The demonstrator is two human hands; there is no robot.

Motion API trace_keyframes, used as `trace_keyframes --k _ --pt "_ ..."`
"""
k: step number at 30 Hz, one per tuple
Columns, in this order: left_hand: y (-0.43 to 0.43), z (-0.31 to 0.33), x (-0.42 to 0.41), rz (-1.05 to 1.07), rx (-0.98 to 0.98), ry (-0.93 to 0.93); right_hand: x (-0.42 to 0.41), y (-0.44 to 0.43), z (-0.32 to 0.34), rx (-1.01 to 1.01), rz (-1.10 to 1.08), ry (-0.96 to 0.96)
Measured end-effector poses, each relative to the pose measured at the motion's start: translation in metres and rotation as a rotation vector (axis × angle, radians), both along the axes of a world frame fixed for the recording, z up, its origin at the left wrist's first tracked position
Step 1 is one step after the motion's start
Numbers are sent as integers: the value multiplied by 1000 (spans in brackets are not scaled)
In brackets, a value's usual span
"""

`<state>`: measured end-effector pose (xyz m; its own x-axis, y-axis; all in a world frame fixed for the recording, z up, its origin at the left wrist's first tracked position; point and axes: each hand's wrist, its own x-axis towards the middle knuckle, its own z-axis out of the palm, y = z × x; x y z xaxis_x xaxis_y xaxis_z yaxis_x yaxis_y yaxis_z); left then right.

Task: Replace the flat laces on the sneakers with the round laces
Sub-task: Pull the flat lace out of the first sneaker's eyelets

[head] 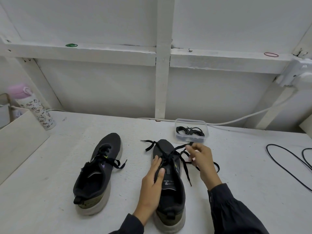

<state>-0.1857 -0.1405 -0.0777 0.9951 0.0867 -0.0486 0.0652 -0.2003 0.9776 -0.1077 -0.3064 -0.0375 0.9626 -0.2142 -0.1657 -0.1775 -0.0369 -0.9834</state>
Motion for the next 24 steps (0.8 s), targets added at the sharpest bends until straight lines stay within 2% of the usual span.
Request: trace_keyframes --k 2,4,7,11,13,15,17,18,24 --pt "0 -1 0 6 -12 3 2 -5 1 90 -96 -15" --pt "0 -1 0 12 -14 0 0 -7 1 54 26 53" --pt "-1 0 1 15 -3 -7 -10 -2 0 -104 322 159" --pt "0 0 2 13 6 -8 -15 6 0 -103 394 86" --pt "0 -1 1 6 8 -11 -11 5 2 -106 331 42" --pt "0 -1 2 1 2 -8 -5 1 -1 -91 134 -2" --pt "0 -2 2 4 -8 -4 -1 -1 -6 12 -79 -31" --pt "0 -2 2 8 -11 -3 -2 0 -7 50 -113 -33" --pt "-1 -1 2 19 -10 -13 -17 16 -12 -68 274 66"
